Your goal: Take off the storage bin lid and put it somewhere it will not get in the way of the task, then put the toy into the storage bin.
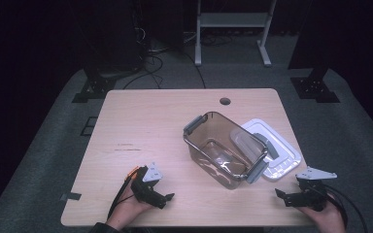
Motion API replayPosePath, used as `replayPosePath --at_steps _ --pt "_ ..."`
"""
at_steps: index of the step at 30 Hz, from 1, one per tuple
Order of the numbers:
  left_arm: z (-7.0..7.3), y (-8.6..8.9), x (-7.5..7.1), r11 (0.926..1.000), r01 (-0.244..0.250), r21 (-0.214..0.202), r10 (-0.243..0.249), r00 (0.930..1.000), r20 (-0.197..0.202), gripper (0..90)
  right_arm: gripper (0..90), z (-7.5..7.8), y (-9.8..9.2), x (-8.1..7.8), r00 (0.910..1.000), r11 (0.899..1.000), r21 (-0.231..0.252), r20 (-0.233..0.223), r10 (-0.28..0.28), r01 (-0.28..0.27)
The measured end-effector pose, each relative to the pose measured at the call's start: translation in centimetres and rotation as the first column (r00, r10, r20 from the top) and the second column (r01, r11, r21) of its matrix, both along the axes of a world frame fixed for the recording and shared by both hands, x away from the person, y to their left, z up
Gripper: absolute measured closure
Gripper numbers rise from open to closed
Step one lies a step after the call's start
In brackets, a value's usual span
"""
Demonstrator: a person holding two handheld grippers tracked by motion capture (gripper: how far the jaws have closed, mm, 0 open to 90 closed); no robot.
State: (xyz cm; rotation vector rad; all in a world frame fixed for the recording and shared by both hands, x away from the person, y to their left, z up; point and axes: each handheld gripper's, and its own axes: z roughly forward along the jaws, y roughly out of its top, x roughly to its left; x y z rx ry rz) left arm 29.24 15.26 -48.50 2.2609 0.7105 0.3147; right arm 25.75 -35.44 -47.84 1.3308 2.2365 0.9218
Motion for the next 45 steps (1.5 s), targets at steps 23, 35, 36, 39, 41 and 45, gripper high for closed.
replayPosePath --at_steps 23,35,36,39,41,45 --pt "1.4 0.9 -0.4 0.9995 -0.004 -0.032 0.003 0.9999 -0.016 0.0 0.3 -1.1 0.1 0.0 0.9998 1.000 0.007 0.013 0.016 -0.016" --pt "2.9 1.6 -0.5 0.9981 -0.014 -0.059 0.015 0.9999 0.006 0.0 0.3 -1.1 0.1 0.0 0.9998 1.000 0.008 0.012 0.015 -0.015" --pt "3.2 1.7 -0.5 0.9980 -0.016 -0.062 0.017 0.9998 0.009 0.0 0.3 -1.1 0.1 0.0 0.9998 1.000 0.008 0.012 0.015 -0.015" --pt "3.6 2.0 -0.4 0.9974 -0.021 -0.070 0.022 0.9996 0.017 0.0 0.3 -1.1 0.1 0.0 0.9998 1.000 0.008 0.012 0.015 -0.015" --pt "3.9 2.2 -0.4 0.9966 -0.028 -0.077 0.030 0.9993 0.022 0.0 0.3 -1.1 0.1 0.0 0.9998 1.000 0.008 0.012 0.015 -0.015" --pt "4.3 2.7 -0.3 0.9961 -0.036 -0.080 0.039 0.9988 0.029 0.0 0.3 -1.1 0.1 0.0 0.9998 1.000 0.008 0.012 0.015 -0.015"
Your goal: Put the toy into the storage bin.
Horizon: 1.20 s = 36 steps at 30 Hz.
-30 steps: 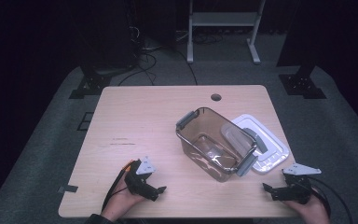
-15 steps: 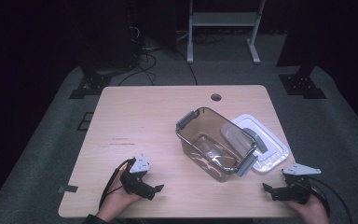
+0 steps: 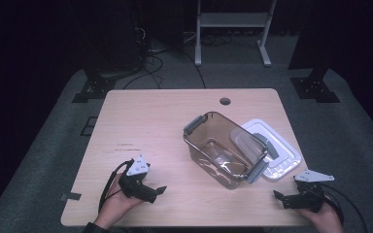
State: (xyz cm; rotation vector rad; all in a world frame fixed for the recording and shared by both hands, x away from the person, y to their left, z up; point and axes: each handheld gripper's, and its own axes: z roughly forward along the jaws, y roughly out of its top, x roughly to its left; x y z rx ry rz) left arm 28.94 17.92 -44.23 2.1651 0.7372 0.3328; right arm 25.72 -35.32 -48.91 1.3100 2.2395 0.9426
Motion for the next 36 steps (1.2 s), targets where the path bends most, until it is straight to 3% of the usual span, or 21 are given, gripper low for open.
replayPosePath --at_steps 14,36 --pt "0.6 1.6 0.4 0.9986 -0.048 -0.021 0.048 0.9986 0.020 0.0 0.3 0.0 0.0 0.0 1.0000 1.000 -0.001 0.000 0.001 -0.001" --pt "0.2 4.4 1.0 0.9912 -0.132 -0.009 0.132 0.9910 0.021 0.0 0.3 0.0 0.0 0.0 1.0000 1.000 0.000 0.000 0.001 -0.001"
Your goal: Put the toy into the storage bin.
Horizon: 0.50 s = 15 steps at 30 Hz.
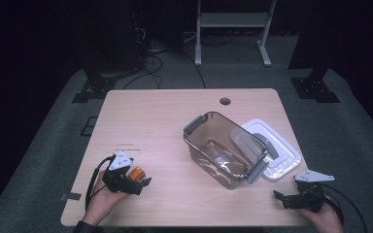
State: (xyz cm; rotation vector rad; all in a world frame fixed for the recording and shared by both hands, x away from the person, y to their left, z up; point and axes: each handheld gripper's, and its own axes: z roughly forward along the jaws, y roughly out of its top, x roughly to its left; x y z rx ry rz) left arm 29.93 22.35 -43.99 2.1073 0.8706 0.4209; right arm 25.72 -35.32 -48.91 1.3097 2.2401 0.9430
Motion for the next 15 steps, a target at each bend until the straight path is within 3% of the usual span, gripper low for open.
replayPosePath --at_steps 15 --pt "-1.0 1.9 0.3 0.9985 -0.047 0.026 0.048 0.9987 -0.020 2.3 0.3 0.0 0.0 0.0 1.0000 1.000 0.000 0.000 0.000 0.000"
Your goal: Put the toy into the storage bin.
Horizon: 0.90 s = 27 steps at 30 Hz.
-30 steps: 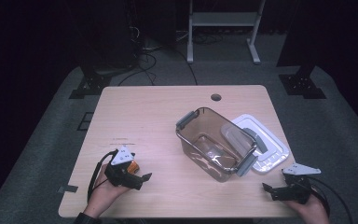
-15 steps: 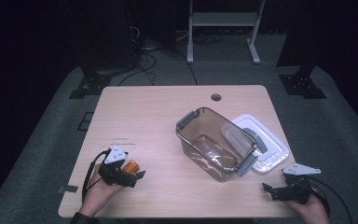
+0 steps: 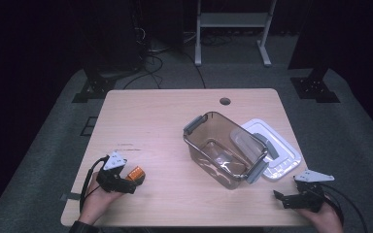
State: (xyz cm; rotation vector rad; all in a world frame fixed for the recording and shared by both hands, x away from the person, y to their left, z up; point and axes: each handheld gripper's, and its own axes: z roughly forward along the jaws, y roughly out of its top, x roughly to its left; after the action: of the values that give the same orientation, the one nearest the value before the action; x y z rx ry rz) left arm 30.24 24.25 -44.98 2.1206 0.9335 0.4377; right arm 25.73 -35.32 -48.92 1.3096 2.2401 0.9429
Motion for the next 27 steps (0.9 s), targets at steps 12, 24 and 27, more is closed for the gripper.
replayPosePath --at_steps 12,24,27 --pt "-0.56 0.22 0.20 0.9998 0.000 0.021 0.000 1.0000 -0.006 12.8 0.3 0.00 0.00 0.02 1.0000 1.000 0.000 0.000 0.001 -0.001" --pt "-0.70 0.38 0.39 0.9995 0.030 0.005 -0.030 0.9986 -0.044 36.1 0.3 0.00 0.00 0.03 1.0000 1.000 0.000 0.000 0.001 -0.001" --pt "-0.76 0.36 0.43 0.9993 0.037 0.007 -0.037 0.9978 -0.054 40.6 0.3 0.00 0.01 0.03 1.0000 1.000 0.001 0.000 0.000 0.000"
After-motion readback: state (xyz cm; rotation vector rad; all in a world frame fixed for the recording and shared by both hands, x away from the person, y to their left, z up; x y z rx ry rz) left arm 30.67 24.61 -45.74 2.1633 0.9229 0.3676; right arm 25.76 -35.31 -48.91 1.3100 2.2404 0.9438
